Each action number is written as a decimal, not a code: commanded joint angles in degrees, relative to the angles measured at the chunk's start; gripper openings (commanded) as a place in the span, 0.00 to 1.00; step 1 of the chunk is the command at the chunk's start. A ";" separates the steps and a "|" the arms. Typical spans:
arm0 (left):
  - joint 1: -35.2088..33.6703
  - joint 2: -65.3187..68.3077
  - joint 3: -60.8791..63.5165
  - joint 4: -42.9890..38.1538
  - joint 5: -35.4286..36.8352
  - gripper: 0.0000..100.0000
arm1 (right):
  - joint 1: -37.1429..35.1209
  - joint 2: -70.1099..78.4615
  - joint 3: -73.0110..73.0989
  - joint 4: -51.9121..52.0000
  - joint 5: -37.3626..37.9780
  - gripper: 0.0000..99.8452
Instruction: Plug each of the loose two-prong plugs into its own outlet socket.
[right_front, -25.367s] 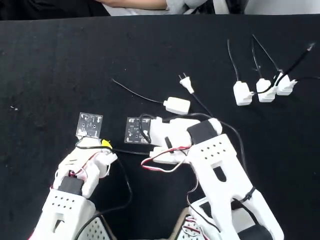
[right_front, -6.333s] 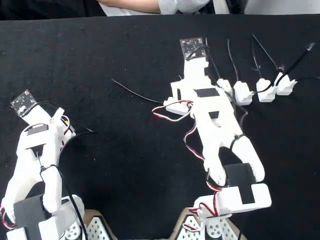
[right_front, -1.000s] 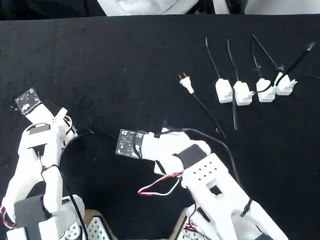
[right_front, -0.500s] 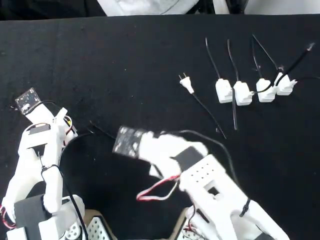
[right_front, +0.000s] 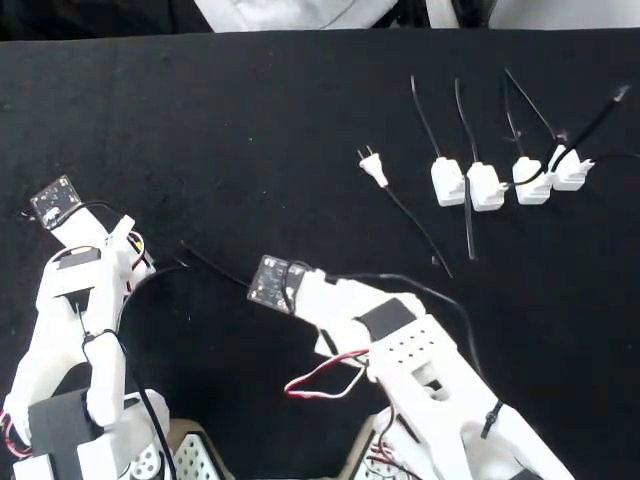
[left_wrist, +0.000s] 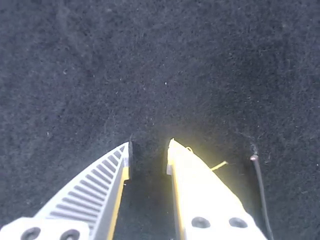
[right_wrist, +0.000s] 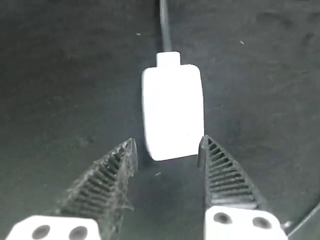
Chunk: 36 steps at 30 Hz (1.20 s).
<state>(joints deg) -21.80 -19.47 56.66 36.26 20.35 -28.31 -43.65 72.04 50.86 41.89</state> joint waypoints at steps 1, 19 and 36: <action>0.31 -0.35 -1.19 -0.62 -0.44 0.13 | 3.78 -1.10 -0.22 -4.92 0.35 0.19; 0.57 -0.88 -1.27 -0.18 -2.81 0.13 | 13.36 -1.19 -10.68 -0.09 -5.45 0.19; 9.10 -0.79 -9.27 11.78 -21.10 0.13 | 24.00 22.99 -30.99 7.47 -15.47 0.19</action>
<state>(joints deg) -13.45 -19.47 50.77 47.60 0.13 -5.98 -27.38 45.14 60.79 27.03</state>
